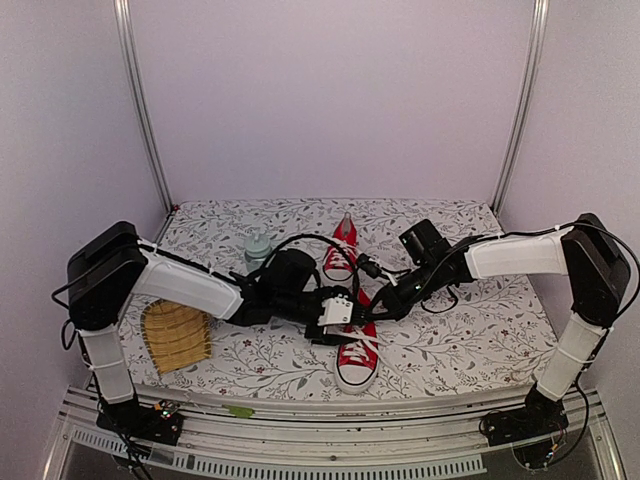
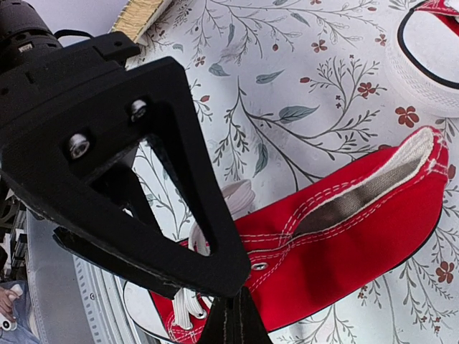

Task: Tie the shoes
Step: Cross the half-tied shoelace with the shoelace loop.

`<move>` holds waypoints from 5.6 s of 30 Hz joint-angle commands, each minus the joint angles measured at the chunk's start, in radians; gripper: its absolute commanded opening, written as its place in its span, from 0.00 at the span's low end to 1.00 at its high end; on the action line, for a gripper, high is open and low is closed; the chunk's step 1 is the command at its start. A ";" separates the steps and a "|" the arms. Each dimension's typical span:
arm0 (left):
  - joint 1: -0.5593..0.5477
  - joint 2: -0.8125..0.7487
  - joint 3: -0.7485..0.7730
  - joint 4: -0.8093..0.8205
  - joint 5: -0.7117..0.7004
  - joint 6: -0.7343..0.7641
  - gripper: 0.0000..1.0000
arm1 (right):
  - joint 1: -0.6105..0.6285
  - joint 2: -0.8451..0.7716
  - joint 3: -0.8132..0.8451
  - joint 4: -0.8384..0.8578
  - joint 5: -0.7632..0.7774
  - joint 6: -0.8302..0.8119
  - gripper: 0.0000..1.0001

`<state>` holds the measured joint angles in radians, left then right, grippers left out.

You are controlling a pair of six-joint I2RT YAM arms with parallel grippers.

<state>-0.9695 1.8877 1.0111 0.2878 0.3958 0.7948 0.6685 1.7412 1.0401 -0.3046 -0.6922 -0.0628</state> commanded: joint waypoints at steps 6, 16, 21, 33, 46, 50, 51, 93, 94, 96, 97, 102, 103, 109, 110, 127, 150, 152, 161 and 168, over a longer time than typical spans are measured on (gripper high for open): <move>-0.002 0.053 0.031 0.030 -0.107 -0.030 0.54 | 0.003 -0.050 -0.008 0.013 -0.025 -0.010 0.01; -0.003 0.059 0.023 0.053 -0.120 -0.063 0.26 | 0.003 -0.052 -0.002 0.010 -0.031 -0.006 0.01; -0.006 0.060 0.014 0.059 -0.142 -0.074 0.15 | 0.004 -0.091 -0.015 -0.006 0.044 0.014 0.14; -0.012 0.051 -0.031 0.158 -0.199 -0.113 0.14 | 0.157 -0.238 -0.251 0.153 0.283 0.277 0.28; -0.016 0.048 -0.038 0.160 -0.182 -0.113 0.15 | 0.175 -0.132 -0.233 0.187 0.356 0.287 0.28; -0.017 0.045 -0.037 0.162 -0.180 -0.116 0.15 | 0.176 -0.147 -0.213 0.151 0.350 0.258 0.26; -0.017 0.045 -0.037 0.162 -0.182 -0.116 0.15 | 0.176 -0.161 -0.213 0.150 0.336 0.246 0.25; -0.020 0.028 -0.043 0.151 -0.169 -0.139 0.19 | 0.166 -0.170 -0.288 0.183 0.343 0.281 0.01; -0.021 0.027 -0.044 0.154 -0.169 -0.142 0.19 | 0.166 -0.176 -0.288 0.187 0.338 0.276 0.01; -0.020 0.024 -0.050 0.164 -0.165 -0.153 0.20 | 0.166 -0.196 -0.295 0.213 0.329 0.265 0.01; -0.019 0.023 -0.052 0.171 -0.161 -0.162 0.20 | 0.165 -0.209 -0.303 0.237 0.313 0.260 0.01; -0.017 0.021 -0.059 0.196 -0.150 -0.212 0.21 | 0.166 -0.275 -0.354 0.370 0.167 0.261 0.01; -0.015 0.023 -0.058 0.197 -0.147 -0.220 0.21 | 0.167 -0.288 -0.363 0.385 0.157 0.264 0.01; -0.016 0.028 -0.072 0.210 -0.133 -0.248 0.22 | 0.154 -0.304 -0.374 0.330 0.265 0.282 0.12; -0.016 0.028 -0.075 0.215 -0.135 -0.249 0.23 | 0.150 -0.294 -0.373 0.327 0.286 0.282 0.16; -0.016 0.034 -0.076 0.221 -0.147 -0.260 0.24 | 0.149 -0.115 -0.307 0.386 0.364 0.272 0.27; -0.015 0.036 -0.097 0.244 -0.159 -0.259 0.25 | 0.150 -0.221 -0.339 0.408 0.067 0.307 0.01; -0.015 0.037 -0.096 0.246 -0.160 -0.261 0.25 | 0.149 -0.214 -0.328 0.405 0.064 0.305 0.01; -0.015 0.037 -0.105 0.261 -0.170 -0.262 0.25 | 0.031 -0.214 -0.275 0.385 0.107 0.293 0.11; -0.014 0.040 -0.103 0.277 -0.183 -0.269 0.25 | 0.016 -0.071 -0.153 0.351 0.048 0.160 0.32</move>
<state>-0.9752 1.9259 0.9169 0.5346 0.2241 0.5400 0.6823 1.6051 0.8295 0.0677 -0.5945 0.1822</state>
